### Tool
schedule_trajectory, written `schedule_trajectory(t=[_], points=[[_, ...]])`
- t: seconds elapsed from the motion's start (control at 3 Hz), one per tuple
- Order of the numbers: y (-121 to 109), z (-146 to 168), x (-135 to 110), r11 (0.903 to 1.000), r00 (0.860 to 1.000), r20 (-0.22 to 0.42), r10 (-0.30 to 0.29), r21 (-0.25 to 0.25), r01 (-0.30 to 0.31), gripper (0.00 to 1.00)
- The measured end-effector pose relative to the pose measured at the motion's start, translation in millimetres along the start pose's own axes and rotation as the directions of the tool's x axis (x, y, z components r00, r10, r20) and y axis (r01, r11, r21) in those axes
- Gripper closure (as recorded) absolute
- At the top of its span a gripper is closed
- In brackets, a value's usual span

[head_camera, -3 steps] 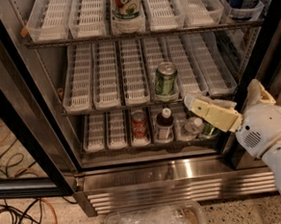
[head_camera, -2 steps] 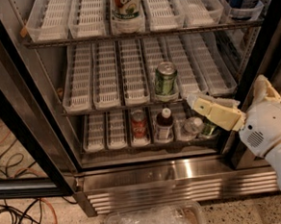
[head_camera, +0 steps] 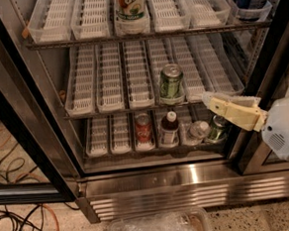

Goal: Pick pepsi can from top shelf of fridge

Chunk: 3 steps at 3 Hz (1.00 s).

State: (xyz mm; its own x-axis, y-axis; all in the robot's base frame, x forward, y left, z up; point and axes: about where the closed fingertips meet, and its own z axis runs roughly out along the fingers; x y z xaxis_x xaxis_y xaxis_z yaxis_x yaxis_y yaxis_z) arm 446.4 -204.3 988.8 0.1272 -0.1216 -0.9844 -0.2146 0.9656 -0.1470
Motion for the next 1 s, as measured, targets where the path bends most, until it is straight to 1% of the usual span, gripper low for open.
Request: schedule_trajectory(t=[0.33,0.67,1.0], points=[[0.0,0.0,0.0,1.0000,1.000,0.000,0.000,0.000,0.000,0.00],[-1.8,0.9,-2.2,0.9997,1.000,0.018,-0.023,-0.006,0.023,0.00],[-8.3,2.6,-7.0,0.9974,0.997,0.041,-0.072,-0.002,0.072,0.00]])
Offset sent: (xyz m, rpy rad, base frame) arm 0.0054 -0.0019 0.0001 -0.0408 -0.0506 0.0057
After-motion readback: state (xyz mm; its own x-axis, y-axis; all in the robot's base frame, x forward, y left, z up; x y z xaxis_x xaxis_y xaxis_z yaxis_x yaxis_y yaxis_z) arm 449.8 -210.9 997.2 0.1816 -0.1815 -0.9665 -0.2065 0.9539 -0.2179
